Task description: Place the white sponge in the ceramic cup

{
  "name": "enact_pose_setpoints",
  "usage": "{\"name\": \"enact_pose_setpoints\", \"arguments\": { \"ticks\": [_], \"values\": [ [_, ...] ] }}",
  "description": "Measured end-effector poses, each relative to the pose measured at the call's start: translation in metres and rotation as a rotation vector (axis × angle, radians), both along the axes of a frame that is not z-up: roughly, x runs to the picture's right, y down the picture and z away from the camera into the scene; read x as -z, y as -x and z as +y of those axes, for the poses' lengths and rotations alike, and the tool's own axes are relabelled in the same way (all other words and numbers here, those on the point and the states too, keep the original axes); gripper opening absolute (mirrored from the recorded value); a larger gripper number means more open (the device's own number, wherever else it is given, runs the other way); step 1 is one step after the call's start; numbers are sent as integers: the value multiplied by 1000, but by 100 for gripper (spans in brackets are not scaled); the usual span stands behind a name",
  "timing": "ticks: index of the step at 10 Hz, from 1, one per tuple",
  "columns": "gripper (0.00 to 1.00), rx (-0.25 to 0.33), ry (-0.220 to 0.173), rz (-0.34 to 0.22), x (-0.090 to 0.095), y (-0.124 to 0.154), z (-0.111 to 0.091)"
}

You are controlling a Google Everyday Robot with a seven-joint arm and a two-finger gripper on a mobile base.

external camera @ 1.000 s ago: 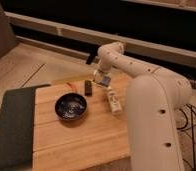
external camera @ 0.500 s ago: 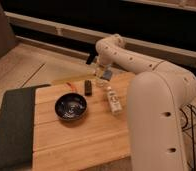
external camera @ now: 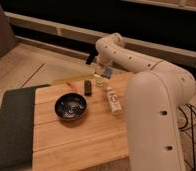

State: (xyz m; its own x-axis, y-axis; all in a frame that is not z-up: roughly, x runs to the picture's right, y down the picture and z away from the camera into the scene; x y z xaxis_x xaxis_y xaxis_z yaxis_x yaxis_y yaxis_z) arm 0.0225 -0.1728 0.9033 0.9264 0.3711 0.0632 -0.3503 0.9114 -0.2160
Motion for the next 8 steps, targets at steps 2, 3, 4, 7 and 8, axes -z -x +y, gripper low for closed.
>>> {"name": "enact_pose_setpoints", "arguments": {
  "ticks": [2, 3, 4, 7, 8],
  "values": [
    [0, 48, -97, -67, -9, 15, -35],
    [0, 50, -112, -98, -13, 21, -39],
    [0, 44, -119, -142, -20, 31, -39],
    [0, -31, -106, -234, -30, 45, -29],
    [0, -59, -104, -257, -31, 47, -28]
  ]
}}
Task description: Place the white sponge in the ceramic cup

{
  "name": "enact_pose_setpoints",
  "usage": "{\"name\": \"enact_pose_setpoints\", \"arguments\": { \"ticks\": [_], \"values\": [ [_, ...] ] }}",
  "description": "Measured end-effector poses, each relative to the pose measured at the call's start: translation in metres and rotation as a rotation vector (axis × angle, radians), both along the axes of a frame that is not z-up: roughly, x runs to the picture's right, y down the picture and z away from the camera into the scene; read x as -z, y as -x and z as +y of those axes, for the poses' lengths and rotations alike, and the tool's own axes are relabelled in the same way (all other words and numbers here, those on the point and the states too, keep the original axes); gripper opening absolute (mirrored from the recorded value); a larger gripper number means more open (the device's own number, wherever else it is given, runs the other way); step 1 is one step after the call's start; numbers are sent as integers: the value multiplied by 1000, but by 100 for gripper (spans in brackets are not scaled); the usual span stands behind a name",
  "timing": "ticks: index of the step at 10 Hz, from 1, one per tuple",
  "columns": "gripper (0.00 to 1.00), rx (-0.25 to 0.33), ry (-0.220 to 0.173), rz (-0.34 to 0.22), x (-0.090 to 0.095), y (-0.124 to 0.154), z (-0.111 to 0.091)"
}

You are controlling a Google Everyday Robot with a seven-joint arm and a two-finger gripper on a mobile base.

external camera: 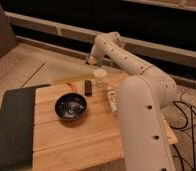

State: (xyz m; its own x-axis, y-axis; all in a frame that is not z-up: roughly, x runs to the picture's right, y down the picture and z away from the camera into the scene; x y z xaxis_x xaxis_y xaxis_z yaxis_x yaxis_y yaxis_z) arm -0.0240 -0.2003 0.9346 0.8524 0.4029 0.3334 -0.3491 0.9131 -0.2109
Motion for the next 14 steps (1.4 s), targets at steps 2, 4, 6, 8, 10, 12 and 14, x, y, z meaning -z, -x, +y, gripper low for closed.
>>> {"name": "enact_pose_setpoints", "arguments": {
  "ticks": [2, 4, 6, 8, 10, 12, 14],
  "values": [
    [0, -40, 11, -28, -3, -2, 4],
    [0, -68, 29, -45, -8, -5, 12],
    [0, -86, 50, -59, -15, -5, 20],
    [0, -101, 62, -81, -19, -4, 26],
    [0, -127, 73, -99, -24, -8, 29],
    [0, -147, 83, -108, -28, -12, 32],
    [0, -163, 94, -112, -32, -16, 35]
  ]
}}
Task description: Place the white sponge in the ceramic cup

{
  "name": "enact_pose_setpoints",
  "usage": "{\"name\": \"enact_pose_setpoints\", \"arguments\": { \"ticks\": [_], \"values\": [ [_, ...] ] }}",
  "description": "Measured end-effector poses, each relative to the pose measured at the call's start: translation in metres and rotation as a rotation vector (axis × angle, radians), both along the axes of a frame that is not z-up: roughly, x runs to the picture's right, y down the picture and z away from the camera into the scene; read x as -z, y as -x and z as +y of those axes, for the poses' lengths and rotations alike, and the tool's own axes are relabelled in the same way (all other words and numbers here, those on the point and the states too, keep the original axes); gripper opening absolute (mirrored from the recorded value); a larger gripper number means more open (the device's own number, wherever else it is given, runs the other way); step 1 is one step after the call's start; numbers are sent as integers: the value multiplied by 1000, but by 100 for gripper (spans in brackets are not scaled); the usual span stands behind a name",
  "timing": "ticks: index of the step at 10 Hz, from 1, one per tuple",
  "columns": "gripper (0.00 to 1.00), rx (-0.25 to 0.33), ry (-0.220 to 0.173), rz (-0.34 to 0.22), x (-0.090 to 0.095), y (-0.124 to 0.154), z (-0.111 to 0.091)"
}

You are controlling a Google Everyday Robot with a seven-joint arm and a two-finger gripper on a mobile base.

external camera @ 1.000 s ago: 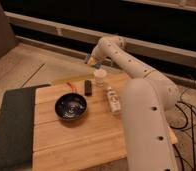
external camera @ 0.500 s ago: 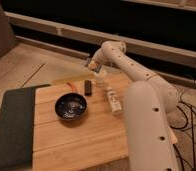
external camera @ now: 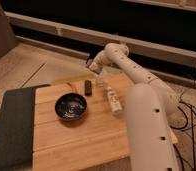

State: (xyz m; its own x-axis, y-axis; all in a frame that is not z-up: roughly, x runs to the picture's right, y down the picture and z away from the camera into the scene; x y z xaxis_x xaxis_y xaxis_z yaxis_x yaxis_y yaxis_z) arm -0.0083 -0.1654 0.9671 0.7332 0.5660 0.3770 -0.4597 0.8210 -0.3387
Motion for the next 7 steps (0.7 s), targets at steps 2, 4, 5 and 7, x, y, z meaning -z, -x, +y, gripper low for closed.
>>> {"name": "enact_pose_setpoints", "arguments": {
  "ticks": [2, 4, 5, 7],
  "values": [
    [0, -7, 8, -3, -3, -1, 3],
    [0, -17, 19, -7, -5, 0, 5],
    [0, -20, 23, -9, -6, 1, 7],
    [0, -27, 32, -14, -6, 3, 9]
  ]
}}
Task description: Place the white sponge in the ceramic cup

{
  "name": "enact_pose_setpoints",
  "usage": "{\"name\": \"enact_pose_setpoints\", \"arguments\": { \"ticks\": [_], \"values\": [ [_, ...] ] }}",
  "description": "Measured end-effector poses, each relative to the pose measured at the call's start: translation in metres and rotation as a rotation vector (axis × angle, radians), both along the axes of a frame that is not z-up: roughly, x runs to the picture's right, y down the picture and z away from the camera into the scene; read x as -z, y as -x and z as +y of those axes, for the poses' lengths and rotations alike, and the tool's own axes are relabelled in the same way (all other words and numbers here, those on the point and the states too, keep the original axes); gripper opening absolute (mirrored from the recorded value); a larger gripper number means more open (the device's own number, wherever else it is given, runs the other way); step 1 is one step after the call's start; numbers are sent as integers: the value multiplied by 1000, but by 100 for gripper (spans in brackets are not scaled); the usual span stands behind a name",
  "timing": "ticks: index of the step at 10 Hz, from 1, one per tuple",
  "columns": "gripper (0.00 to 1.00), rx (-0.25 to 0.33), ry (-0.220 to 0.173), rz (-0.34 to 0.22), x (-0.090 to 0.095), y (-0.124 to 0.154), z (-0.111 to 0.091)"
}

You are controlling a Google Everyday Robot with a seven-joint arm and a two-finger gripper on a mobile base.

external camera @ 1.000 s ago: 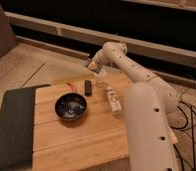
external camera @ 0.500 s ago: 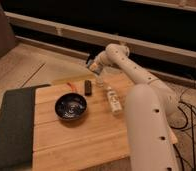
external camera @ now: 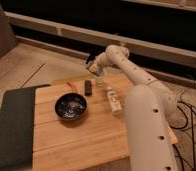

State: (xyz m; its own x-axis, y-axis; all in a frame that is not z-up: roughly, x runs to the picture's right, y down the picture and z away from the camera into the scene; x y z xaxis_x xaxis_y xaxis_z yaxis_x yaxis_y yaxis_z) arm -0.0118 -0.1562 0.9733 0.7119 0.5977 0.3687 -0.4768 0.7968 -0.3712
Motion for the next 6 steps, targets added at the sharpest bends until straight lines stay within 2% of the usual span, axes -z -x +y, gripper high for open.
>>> {"name": "enact_pose_setpoints", "arguments": {
  "ticks": [4, 6],
  "values": [
    [0, -23, 21, 13, -3, -8, 7],
    [14, -41, 31, 28, -5, -18, 10]
  ]
}}
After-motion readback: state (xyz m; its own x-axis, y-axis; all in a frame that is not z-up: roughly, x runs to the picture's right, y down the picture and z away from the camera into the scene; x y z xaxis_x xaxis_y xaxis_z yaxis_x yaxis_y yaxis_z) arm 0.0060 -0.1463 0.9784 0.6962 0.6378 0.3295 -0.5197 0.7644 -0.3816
